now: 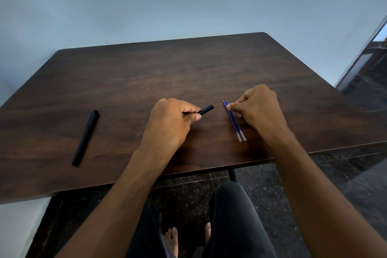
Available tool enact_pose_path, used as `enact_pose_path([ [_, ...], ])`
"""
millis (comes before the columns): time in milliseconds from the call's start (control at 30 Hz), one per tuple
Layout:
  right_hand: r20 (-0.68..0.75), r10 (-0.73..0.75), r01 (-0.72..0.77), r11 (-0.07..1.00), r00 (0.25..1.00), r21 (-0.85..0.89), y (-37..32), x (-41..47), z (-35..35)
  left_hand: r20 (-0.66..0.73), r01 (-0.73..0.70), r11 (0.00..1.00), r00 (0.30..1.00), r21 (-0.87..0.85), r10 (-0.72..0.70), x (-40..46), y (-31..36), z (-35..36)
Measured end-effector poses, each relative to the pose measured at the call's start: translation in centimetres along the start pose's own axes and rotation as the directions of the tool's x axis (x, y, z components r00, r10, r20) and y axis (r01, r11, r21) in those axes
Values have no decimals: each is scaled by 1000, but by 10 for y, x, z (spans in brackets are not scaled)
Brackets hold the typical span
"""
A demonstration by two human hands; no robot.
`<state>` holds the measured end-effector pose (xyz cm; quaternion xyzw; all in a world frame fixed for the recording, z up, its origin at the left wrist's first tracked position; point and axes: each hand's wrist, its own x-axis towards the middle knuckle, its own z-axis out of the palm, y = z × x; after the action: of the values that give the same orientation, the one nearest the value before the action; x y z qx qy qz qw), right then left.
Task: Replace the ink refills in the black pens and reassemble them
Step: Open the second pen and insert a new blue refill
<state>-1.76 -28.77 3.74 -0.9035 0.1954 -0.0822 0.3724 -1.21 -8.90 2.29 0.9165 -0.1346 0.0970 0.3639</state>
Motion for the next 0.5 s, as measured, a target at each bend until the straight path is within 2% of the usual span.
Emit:
enact_pose_path([
  [267,4,-147,147,986,989,75,-22,-11,12,-120,58,996,992,71,-49,-8,-32,-34],
  [400,54,-197,192,978,979,87,-38,-15,20,-186,164,979,973,122,-140,-12,-47,-51],
  [500,120,-226,214,971,967,102,-51,-21,28,-258,188,977,953,103,-156,-18,-54,-61],
])
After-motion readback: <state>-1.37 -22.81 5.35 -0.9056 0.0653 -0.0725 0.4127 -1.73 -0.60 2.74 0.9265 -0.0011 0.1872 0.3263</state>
